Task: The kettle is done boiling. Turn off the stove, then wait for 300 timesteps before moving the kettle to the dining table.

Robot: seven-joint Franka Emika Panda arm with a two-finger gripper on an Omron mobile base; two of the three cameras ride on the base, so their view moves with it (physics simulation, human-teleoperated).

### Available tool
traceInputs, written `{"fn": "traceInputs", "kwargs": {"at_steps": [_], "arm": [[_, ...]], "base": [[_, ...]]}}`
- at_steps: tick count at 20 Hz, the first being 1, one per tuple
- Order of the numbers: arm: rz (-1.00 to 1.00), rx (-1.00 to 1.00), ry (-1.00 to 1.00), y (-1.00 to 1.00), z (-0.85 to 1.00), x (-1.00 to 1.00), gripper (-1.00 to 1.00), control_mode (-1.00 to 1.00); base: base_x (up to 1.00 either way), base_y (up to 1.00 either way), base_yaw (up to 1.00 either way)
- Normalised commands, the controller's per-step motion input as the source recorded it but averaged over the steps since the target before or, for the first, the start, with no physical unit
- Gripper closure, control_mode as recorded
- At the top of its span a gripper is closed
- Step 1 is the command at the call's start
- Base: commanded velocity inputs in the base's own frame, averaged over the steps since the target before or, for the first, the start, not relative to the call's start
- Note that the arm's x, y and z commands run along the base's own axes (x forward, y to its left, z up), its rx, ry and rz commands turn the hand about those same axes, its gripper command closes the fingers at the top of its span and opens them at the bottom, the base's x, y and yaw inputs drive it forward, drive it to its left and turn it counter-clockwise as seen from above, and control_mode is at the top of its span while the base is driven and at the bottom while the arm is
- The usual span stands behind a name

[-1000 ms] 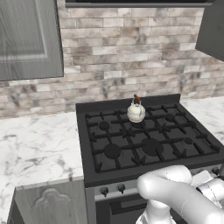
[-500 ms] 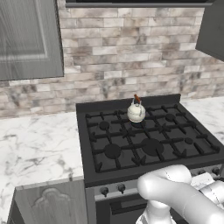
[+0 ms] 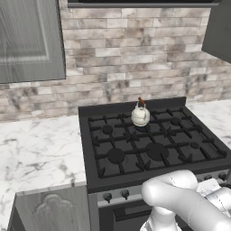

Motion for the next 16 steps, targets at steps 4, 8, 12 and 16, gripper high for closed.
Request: {"fn": "traceInputs", "kwargs": {"at_steps": [4, 8, 12, 16], "arm": [[-0.01, 0.0, -0.03, -0.02, -0.03, -0.1, -1.0, -1.0], [0.0, 0.0, -0.02, -0.13, -0.02, -0.21, -1.0, -1.0], [-0.01, 0.0, -0.04, -0.01, 0.0, -0.22, -1.0, -1.0], [0.0, 0.0, -0.1, 0.0, 0.0, -0.31, -1.0, -1.0]], "base": [[0.0, 0.0, 0.0], [0.0, 0.0, 0.0], [0.0, 0.0, 0.0], [0.0, 0.0, 0.0]]}}
